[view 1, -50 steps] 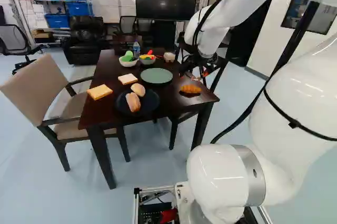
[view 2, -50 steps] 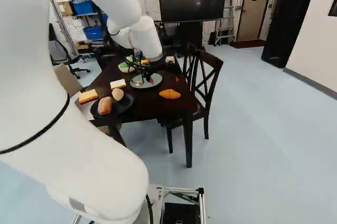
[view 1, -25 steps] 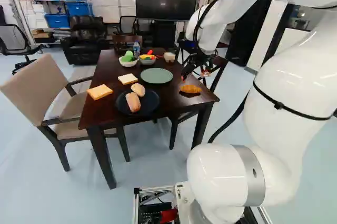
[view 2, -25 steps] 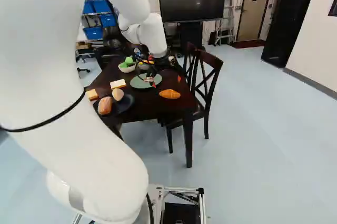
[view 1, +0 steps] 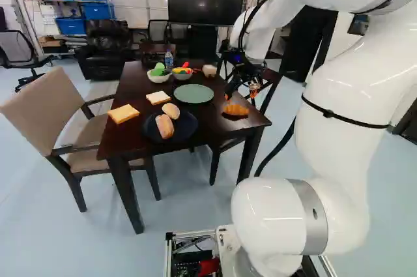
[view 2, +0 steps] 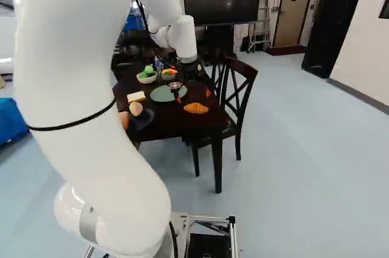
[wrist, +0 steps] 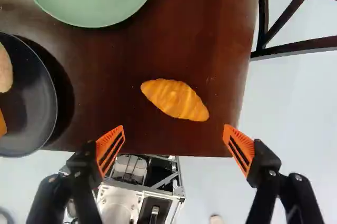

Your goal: Move the croissant to the empty plate

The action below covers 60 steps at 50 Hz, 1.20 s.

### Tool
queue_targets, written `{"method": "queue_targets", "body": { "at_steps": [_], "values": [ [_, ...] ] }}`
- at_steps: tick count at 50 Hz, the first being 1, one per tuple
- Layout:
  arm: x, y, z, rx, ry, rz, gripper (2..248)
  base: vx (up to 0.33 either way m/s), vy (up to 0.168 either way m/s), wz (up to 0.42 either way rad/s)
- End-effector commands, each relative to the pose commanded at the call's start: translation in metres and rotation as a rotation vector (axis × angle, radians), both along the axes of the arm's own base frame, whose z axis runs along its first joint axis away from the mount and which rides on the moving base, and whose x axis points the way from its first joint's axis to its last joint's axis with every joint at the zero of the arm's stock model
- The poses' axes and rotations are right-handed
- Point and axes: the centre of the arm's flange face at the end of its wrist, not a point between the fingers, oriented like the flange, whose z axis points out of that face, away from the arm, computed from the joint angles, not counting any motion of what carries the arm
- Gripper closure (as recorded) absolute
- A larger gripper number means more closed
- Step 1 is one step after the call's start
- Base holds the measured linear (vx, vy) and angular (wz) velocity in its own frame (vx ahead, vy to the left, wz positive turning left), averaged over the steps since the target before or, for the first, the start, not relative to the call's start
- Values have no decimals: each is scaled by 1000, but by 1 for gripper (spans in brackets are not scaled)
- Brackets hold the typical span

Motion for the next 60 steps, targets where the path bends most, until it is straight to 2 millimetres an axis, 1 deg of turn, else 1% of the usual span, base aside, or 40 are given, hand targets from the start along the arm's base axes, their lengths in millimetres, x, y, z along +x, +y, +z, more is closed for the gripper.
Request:
{"method": "queue_targets", "body": {
  "at_steps": [29, 60],
  "values": [
    [1, 0, 0, -56, 1, 293, 3, 0, 0, 0],
    [11, -5, -1, -87, 57, 614, 3, 0, 0, 0]
  ]
}}
